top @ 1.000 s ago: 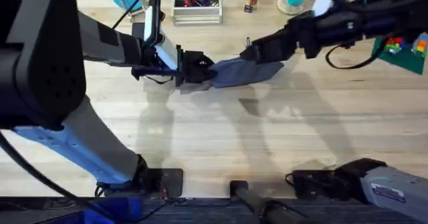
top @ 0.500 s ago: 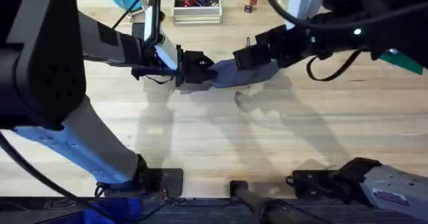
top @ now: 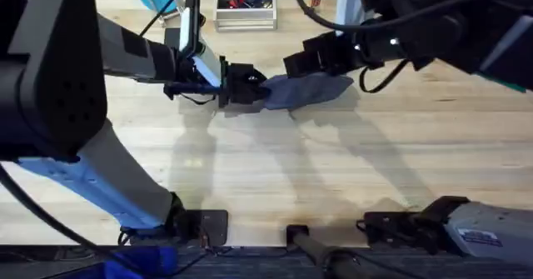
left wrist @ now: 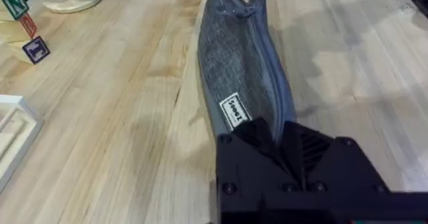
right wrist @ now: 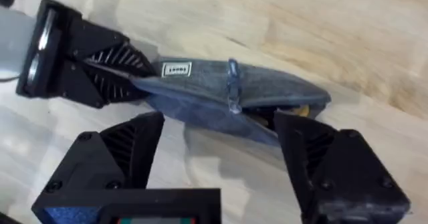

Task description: Unzip the bag, pick up the pens from the table one at a time and place them inside, then zip the bag closed.

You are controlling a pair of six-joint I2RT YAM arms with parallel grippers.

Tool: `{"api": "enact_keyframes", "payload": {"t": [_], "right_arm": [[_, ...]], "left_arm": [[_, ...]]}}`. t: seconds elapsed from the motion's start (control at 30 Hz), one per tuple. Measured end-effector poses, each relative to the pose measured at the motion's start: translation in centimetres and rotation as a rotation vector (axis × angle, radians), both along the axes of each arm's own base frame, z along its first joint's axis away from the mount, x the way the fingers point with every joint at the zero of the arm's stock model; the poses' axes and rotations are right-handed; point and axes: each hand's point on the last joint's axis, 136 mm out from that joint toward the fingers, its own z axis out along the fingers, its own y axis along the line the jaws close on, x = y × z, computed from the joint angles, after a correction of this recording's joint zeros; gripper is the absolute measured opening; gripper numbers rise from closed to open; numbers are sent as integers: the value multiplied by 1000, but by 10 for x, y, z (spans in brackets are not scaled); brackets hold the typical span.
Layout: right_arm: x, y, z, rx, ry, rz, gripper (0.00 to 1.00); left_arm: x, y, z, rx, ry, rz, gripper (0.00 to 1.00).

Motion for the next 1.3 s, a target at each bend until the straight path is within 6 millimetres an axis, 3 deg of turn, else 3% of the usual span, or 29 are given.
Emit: {"api": "enact_keyframes", "payload": {"t": [0.4,1.3], "right_arm": [[14,7,-24,-18,23,-6,998],[29,0,-40,-94,2,-54,997]], "left_arm": [[0,0,0,0,0,0,41],[0,0,0,2,-1,1,41]]}}
